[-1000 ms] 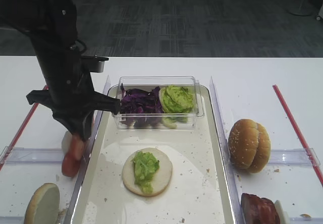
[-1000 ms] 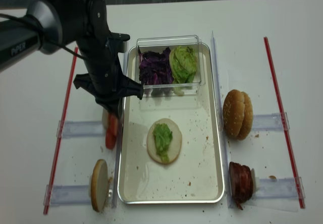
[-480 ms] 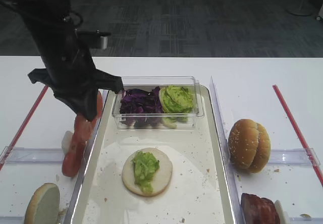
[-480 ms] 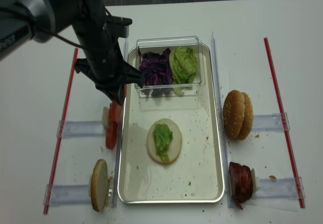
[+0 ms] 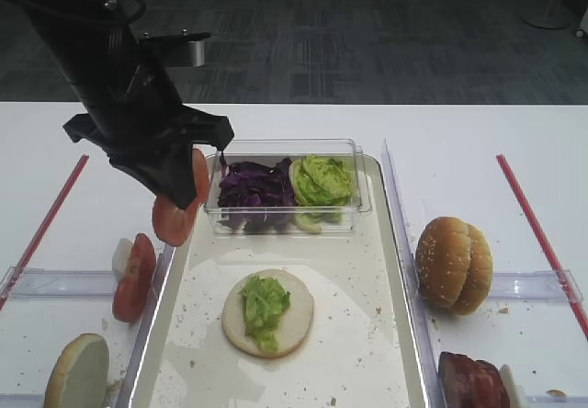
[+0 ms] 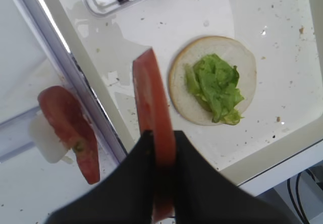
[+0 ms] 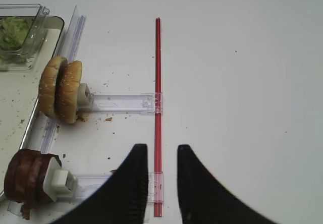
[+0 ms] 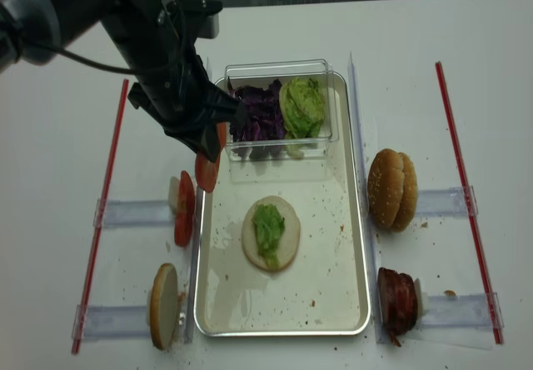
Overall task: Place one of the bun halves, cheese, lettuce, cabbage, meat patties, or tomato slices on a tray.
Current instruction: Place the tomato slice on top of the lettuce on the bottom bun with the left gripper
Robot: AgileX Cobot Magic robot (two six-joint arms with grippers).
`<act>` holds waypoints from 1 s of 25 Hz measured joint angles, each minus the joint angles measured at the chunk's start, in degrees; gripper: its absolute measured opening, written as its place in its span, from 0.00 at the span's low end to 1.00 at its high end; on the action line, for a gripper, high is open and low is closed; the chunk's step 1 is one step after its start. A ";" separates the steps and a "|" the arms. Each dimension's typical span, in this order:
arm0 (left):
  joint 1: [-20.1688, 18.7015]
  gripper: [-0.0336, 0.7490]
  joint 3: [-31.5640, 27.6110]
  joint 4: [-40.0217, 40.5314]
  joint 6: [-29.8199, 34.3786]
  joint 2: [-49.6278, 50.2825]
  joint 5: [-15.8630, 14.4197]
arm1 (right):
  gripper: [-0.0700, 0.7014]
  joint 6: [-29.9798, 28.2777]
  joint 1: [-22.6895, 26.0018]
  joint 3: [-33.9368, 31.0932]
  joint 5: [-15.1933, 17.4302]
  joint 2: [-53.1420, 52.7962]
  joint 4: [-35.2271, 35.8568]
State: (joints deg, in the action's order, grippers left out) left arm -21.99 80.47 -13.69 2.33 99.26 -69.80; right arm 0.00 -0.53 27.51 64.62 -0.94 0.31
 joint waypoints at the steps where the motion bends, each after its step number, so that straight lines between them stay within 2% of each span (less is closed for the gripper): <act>1: 0.00 0.10 0.00 -0.09 0.14 0.00 0.00 | 0.34 0.00 0.00 0.00 0.00 0.00 0.00; 5: 0.00 0.10 0.00 -0.68 1.38 0.00 0.00 | 0.34 0.00 0.00 0.00 0.00 0.00 0.00; 14: 0.00 0.10 0.00 -10.74 11.37 -0.26 0.00 | 0.34 0.00 0.00 0.00 0.00 0.00 0.00; 25: 0.00 0.10 0.00 -19.39 14.60 -0.39 0.00 | 0.34 0.00 0.00 0.00 0.00 0.00 0.00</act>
State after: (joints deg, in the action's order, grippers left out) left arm -21.99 80.47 -33.08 16.92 98.87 -69.80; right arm 0.00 -0.53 27.51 64.62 -0.94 0.31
